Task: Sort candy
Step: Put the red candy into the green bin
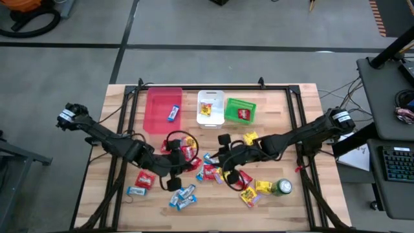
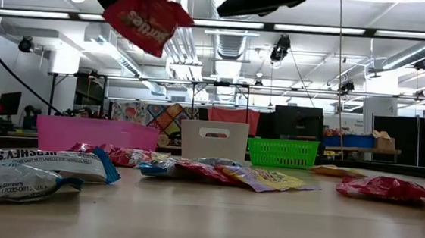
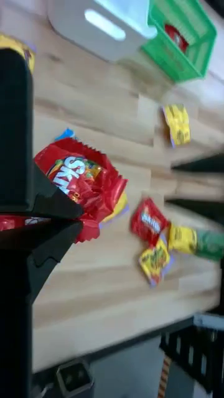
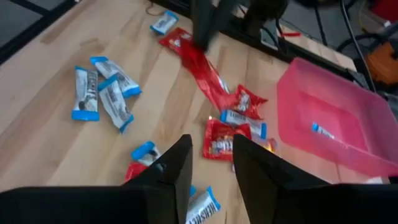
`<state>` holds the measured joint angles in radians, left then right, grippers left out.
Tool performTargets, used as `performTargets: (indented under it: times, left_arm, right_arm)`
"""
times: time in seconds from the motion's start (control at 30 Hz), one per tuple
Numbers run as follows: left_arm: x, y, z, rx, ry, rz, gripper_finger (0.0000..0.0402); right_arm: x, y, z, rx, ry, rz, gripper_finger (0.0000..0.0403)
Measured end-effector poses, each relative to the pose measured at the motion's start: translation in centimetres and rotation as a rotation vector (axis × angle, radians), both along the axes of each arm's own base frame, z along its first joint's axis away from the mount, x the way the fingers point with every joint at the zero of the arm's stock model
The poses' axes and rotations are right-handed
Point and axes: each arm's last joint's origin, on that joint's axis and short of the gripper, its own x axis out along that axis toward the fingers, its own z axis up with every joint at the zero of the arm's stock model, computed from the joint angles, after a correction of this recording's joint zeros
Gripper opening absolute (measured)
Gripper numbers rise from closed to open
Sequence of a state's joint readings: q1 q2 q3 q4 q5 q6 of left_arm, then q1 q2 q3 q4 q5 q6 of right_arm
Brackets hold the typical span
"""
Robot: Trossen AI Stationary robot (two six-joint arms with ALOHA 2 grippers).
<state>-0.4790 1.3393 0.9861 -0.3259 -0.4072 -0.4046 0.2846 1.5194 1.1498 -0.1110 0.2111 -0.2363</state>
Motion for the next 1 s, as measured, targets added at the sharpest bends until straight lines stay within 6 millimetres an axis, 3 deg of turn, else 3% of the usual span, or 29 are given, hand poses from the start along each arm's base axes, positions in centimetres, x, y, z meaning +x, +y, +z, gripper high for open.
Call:
performTargets:
  times: [0.27, 0.43, 0.67, 0.83, 1.0]
  left_arm:
    - [0.7, 1.0, 0.3, -0.018, -0.042, 0.043, 0.0000]
    - [0.1, 0.9, -0.4, -0.026, 0.047, 0.049, 0.0000]
    - [-0.9, 0.9, -2.3, -0.070, 0.169, 0.061, 0.0000]
    - [-1.6, 1.3, -4.4, -0.197, 0.213, 0.210, 0.0001]
    - [-2.6, 0.7, -6.3, -0.239, 0.234, 0.237, 0.0034]
  right_arm:
    - [2.0, 0.3, -0.7, -0.068, 0.008, -0.059, 0.0170]
    - [2.5, 0.6, -1.5, -0.045, 0.078, -0.066, 0.0198]
    - [3.7, 0.5, -3.5, 0.073, 0.094, -0.139, 0.0197]
    - [4.6, 0.3, -5.1, 0.121, 0.116, -0.191, 0.0194]
    - [4.8, 0.5, -6.1, 0.095, 0.148, -0.161, 0.0196]
